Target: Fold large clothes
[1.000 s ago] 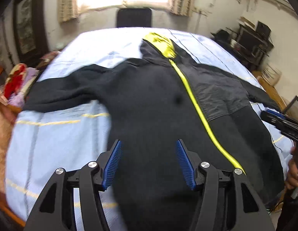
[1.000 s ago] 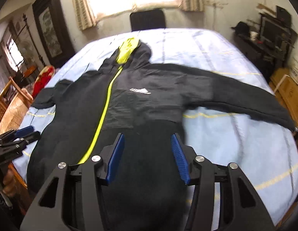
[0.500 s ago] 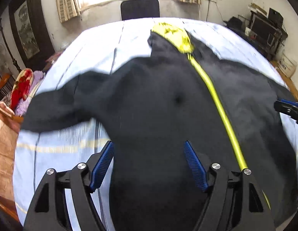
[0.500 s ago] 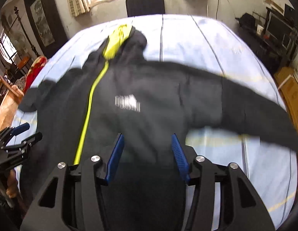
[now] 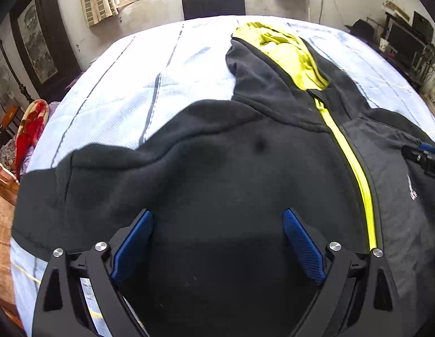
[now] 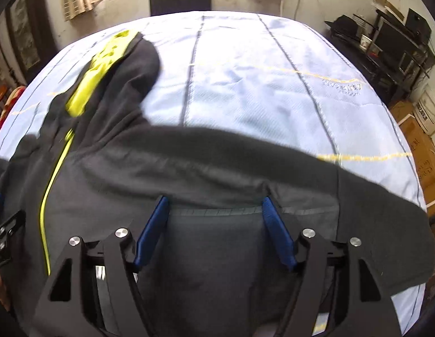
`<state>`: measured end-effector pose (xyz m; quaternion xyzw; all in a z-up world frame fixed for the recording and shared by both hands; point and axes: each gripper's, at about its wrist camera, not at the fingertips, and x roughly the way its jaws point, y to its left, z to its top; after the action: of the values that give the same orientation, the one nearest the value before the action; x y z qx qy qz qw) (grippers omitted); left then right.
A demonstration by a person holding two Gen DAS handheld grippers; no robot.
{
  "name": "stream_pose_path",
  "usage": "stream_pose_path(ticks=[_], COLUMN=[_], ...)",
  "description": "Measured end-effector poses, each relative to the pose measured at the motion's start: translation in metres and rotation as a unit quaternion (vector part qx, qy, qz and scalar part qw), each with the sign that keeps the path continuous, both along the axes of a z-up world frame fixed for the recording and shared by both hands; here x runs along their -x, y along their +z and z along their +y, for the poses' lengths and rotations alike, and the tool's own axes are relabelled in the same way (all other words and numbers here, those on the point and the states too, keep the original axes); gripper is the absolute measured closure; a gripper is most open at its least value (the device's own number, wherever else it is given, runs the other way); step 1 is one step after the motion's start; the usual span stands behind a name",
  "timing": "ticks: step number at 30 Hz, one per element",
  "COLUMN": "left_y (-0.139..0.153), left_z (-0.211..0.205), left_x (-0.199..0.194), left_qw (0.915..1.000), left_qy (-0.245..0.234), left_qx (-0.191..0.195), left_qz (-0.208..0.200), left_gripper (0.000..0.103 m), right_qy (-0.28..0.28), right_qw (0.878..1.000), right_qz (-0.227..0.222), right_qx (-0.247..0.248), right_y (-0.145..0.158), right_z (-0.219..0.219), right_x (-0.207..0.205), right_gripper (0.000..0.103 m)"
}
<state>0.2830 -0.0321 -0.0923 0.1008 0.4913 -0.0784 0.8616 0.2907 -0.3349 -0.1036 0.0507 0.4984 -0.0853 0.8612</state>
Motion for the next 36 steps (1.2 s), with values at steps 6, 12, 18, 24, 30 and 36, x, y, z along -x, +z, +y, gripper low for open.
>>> stream_pose_path(ticks=[6, 12, 18, 24, 30, 36], left_y=[0.024, -0.005, 0.004, -0.007, 0.001, -0.005], left_z=[-0.008, 0.002, 0.014, 0.011, 0.023, 0.027], left_x=[-0.01, -0.031, -0.026, -0.023, -0.013, -0.013], left_qw=[0.9981, 0.9982, 0.9989, 0.9991, 0.9985, 0.9984], left_qy=[-0.009, 0.018, 0.018, 0.015, 0.033, 0.038], left_qx=[-0.023, -0.017, -0.003, 0.002, 0.008, 0.004], left_qz=[-0.057, -0.054, -0.043, -0.039, -0.044, -0.041], left_gripper=[0.01, 0.003, 0.003, 0.003, 0.003, 0.003], right_qy=[-0.006, -0.028, -0.069, -0.123, -0.184, -0.242], right_qw=[0.999, 0.999, 0.994, 0.988, 0.973, 0.951], right_qz=[-0.038, -0.022, -0.056, -0.04, -0.08, -0.112], right_qx=[-0.032, -0.034, -0.064, -0.088, -0.109, -0.155], right_y=[0.023, 0.008, 0.032, 0.007, 0.024, 0.022], right_z=[-0.017, -0.037, -0.084, -0.136, -0.163, -0.189], right_x=[0.001, 0.002, 0.064, 0.106, 0.164, 0.222], right_gripper=[0.048, 0.046, 0.04, 0.041, 0.023, 0.022])
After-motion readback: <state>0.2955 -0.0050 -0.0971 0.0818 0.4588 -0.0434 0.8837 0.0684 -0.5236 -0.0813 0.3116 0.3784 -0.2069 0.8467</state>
